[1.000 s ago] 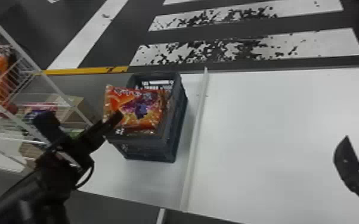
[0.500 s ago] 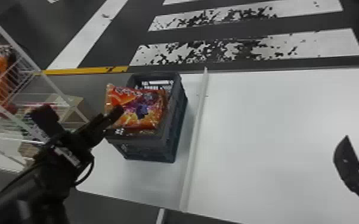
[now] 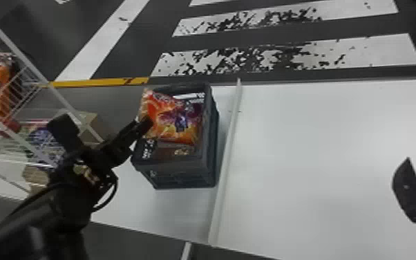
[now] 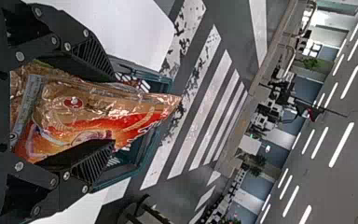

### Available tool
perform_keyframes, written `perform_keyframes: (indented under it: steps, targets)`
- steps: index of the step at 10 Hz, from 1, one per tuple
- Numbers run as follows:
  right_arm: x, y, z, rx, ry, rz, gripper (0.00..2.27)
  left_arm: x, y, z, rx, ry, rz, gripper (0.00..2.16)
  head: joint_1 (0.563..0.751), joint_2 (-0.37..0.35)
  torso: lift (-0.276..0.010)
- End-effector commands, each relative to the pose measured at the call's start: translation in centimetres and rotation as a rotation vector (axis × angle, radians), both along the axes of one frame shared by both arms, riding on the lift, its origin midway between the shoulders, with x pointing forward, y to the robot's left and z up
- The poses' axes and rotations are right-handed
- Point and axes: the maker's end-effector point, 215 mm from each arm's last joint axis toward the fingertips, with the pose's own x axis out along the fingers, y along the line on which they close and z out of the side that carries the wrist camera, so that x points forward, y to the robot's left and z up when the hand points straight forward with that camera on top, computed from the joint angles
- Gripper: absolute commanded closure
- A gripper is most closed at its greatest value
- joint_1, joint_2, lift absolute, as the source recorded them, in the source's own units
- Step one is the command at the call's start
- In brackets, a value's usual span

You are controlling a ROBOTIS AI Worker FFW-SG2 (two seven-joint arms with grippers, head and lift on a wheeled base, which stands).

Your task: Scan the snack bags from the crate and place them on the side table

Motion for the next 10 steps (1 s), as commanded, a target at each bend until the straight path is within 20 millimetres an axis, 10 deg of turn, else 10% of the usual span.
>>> perform_keyframes:
  steps: [1, 3, 10]
  targets:
    - [0.1, 0.0, 0.0, 0.0, -0.001, -0.001, 0.07, 0.0, -0.4, 0.3, -0.001, -0.009, -0.012, 1.08, 0.695, 0.323, -0.094]
    - [0.2, 0.0, -0.1, 0.0, -0.001, -0.001, 0.07, -0.2, 1.1, 0.3, 0.016, 0.003, 0.035, 2.1, 0.695, 0.318, -0.094]
    - [1.2, 0.1, -0.9, 0.002, 0.012, 0.003, 0.07, -3.3, 5.8, 7.0, 0.067, -0.086, 0.104, 2.13, 0.695, 0.35, -0.094]
